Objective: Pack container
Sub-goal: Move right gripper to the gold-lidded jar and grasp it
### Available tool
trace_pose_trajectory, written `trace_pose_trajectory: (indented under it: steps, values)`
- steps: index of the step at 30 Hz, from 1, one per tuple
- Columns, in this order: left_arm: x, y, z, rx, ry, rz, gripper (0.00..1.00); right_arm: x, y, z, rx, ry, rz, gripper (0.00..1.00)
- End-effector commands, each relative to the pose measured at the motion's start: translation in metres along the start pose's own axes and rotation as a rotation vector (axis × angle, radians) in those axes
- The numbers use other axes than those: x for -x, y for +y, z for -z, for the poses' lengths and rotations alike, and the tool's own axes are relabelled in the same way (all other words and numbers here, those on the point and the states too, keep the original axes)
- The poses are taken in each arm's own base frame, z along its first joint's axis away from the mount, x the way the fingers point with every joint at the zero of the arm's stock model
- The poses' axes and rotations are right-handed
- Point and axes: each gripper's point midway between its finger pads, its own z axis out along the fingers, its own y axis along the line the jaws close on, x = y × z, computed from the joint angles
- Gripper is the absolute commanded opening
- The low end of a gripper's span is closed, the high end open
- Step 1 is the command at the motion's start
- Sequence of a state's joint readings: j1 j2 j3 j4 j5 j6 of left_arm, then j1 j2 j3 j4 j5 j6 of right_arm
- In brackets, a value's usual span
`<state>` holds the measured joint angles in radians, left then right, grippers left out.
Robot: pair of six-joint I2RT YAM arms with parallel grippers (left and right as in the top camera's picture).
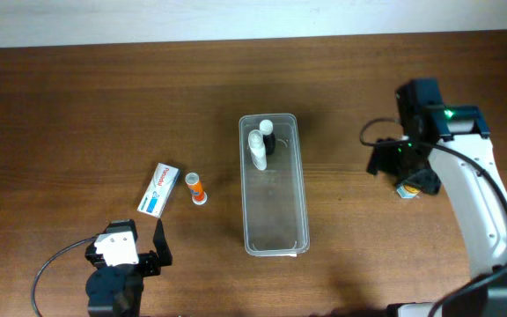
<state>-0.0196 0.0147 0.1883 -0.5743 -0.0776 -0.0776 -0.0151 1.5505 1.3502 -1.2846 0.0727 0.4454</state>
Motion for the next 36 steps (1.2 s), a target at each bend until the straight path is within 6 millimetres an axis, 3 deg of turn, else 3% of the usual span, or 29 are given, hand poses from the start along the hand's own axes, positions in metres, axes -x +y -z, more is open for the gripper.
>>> trace_pose_trajectory:
  steps: [1,7,13,19,29,36]
  values:
    - [0.002,-0.003,0.001,-0.018,-0.012,-0.016,0.99,-0.002,-0.018,-0.022,0.043,0.041,-0.06,0.83]
    - [0.002,-0.003,0.001,-0.019,-0.012,-0.016,0.99,0.011,-0.042,-0.047,0.048,0.031,-0.157,0.82]
    - [0.002,-0.003,0.001,-0.018,-0.012,-0.016,0.99,0.019,-0.04,-0.073,0.042,0.044,-0.159,0.82]
    - [0.002,-0.003,0.001,-0.018,-0.012,-0.016,0.99,0.028,-0.043,-0.094,0.035,0.059,-0.181,0.7]
    - [0.002,-0.003,0.001,-0.019,-0.012,-0.016,0.99,0.03,-0.062,-0.1,-0.003,0.066,-0.223,0.61]
    - [0.002,-0.003,0.001,-0.018,-0.012,-0.016,0.99,0.029,-0.064,-0.104,-0.002,0.065,-0.232,0.6]
